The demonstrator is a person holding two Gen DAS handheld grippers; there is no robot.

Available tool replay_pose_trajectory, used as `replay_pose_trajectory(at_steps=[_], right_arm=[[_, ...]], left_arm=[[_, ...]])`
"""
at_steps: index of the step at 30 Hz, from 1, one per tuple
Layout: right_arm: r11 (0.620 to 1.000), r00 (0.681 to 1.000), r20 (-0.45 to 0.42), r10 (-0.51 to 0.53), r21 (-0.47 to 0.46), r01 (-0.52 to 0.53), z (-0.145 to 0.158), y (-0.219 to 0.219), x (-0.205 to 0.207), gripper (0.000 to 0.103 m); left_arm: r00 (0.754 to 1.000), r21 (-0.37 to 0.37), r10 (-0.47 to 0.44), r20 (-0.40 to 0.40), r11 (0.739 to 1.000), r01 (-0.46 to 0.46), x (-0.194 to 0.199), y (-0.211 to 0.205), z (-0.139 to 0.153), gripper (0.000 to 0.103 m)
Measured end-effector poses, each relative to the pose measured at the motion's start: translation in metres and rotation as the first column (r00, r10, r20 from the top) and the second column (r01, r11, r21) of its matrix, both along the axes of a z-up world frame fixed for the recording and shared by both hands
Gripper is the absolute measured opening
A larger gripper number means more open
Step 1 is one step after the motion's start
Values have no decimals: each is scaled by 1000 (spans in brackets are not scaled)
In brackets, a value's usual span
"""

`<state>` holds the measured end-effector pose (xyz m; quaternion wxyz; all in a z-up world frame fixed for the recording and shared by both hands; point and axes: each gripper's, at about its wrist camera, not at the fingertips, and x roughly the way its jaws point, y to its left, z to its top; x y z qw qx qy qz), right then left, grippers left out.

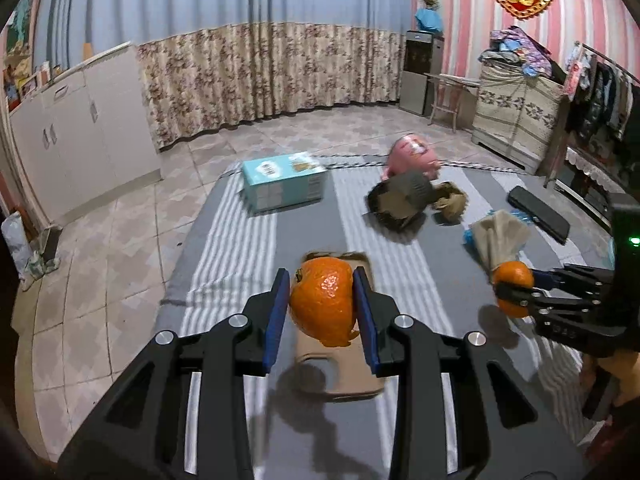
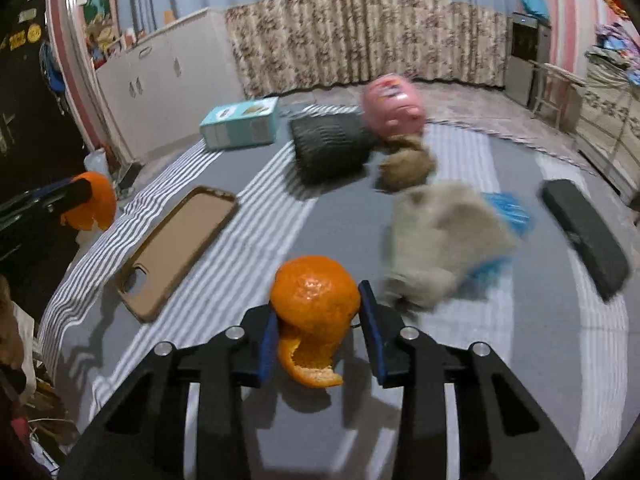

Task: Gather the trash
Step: 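Grasp the half-peeled orange with the right tool while the left tool holds its orange, then carry both oranges over the blue basket with both tools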

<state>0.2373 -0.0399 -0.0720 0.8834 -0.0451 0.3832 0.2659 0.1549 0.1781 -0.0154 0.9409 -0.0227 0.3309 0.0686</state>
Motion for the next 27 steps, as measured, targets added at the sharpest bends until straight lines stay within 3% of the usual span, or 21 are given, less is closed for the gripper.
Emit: replay_pose_trajectory(at_steps=[4, 8, 13, 18, 27], right_arm=[[994, 994, 34, -108, 22, 107, 16, -64, -7, 36], [971, 966, 95, -239, 9, 240, 37, -144, -21, 36], [913, 903, 154, -402, -4, 407, 53, -234, -36, 36], [829, 814, 169, -556, 49, 557, 56, -320, -46, 36], [773, 758, 154, -634, 86, 629, 46, -384, -43, 36]], left_arm=[[999, 2, -54, 6, 999, 54, 14, -33, 4, 31], [993, 0, -114, 12, 994, 114, 28, -73, 4, 31], [977, -10, -209, 32, 978, 210, 46, -138, 8, 31], [954, -5, -294, 56, 955, 295, 63, -203, 16, 31], [907, 34, -411, 90, 912, 410, 80, -311, 28, 31]])
